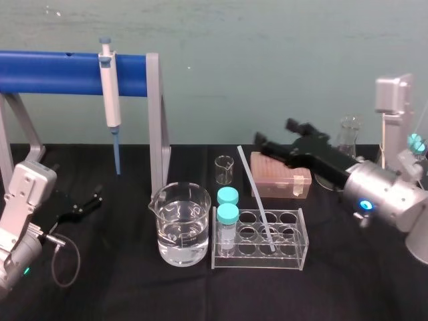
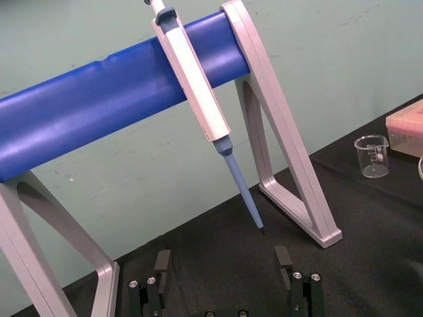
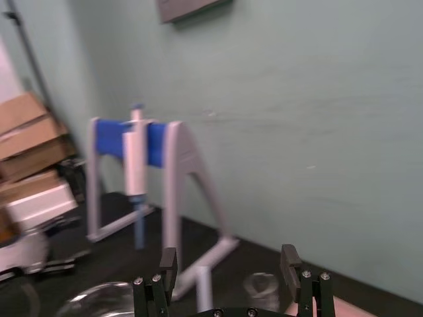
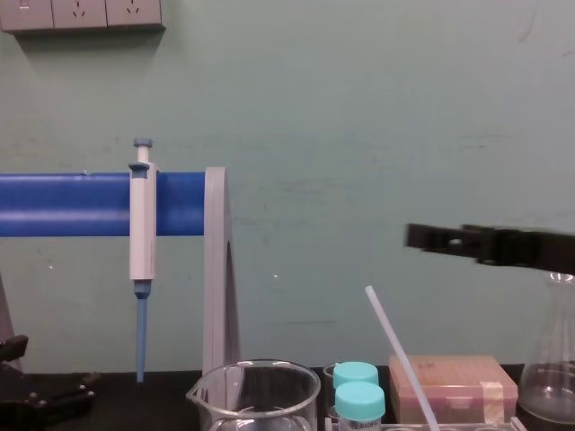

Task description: Pick up the stirring rod with one hand, then place it down.

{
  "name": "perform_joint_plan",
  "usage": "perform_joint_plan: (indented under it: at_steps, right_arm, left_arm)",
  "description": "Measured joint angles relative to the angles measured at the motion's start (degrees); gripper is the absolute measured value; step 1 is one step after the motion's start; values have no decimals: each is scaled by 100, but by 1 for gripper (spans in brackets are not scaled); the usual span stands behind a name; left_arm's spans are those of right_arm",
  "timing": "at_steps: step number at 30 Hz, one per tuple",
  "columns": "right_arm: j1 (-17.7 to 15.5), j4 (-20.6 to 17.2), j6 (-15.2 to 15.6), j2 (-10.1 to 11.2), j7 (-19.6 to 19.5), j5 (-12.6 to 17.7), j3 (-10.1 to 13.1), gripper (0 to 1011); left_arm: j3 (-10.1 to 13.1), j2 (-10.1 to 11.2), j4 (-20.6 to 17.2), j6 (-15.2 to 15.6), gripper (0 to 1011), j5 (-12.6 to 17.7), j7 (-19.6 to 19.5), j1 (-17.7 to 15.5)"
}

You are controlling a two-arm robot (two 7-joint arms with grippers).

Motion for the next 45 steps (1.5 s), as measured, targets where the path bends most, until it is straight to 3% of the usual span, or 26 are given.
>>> perform_joint_plan:
  at_steps: [7, 14, 27, 42, 45]
  right_arm:
    - [389, 281, 452, -208, 194, -72, -438, 1004]
    - [727, 679, 766, -400, -19, -459, -771, 1004]
    - [813, 983, 1070, -583, -101, -712, -816, 1004]
    - [813, 1022, 1084, -603, -105, -785, -792, 1004]
    - [812, 1020, 1082, -602, -104, -775, -790, 932]
  left_arm:
    - [0, 0, 0, 0, 1000, 0, 0, 0]
    - [0, 0, 0, 0, 1000, 0, 0, 0]
    - [0, 0, 0, 0, 1000, 0, 0, 0]
    - [0, 0, 0, 0, 1000, 0, 0, 0]
    - [0, 0, 0, 0, 1000, 0, 0, 0]
